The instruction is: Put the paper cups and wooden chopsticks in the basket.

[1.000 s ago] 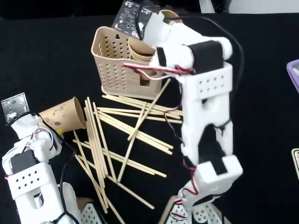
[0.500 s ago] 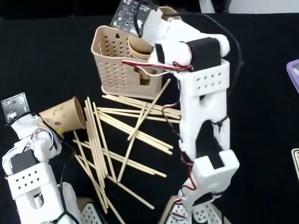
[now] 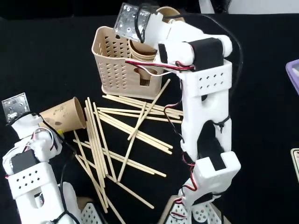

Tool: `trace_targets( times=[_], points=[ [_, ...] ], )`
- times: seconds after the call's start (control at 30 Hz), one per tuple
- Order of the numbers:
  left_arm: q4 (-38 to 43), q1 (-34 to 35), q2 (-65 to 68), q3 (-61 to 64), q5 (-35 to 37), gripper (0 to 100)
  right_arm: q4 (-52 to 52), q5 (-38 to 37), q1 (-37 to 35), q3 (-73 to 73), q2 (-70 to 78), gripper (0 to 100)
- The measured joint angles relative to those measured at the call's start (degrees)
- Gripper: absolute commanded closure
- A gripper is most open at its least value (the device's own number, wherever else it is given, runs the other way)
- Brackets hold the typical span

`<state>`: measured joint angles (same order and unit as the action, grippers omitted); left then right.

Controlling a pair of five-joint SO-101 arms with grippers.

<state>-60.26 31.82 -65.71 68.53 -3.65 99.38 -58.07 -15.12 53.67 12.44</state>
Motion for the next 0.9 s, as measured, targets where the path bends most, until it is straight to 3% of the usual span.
trace_targets(
  times=[0.33,0.53,0.9],
  points=[
    [0.0,0.0,0.0,0.0,0.0,76,0.0,-1.05,0.0,-2.99,-2.99,97.9],
    [0.0,0.0,0.0,0.0,0.0,76,0.0,2.64,0.0,-2.99,-6.42,79.0],
    [0.0,0.0,0.0,0.0,0.0,76,-3.69,13.01,-0.26,-3.43,-1.85,84.6]
  ],
)
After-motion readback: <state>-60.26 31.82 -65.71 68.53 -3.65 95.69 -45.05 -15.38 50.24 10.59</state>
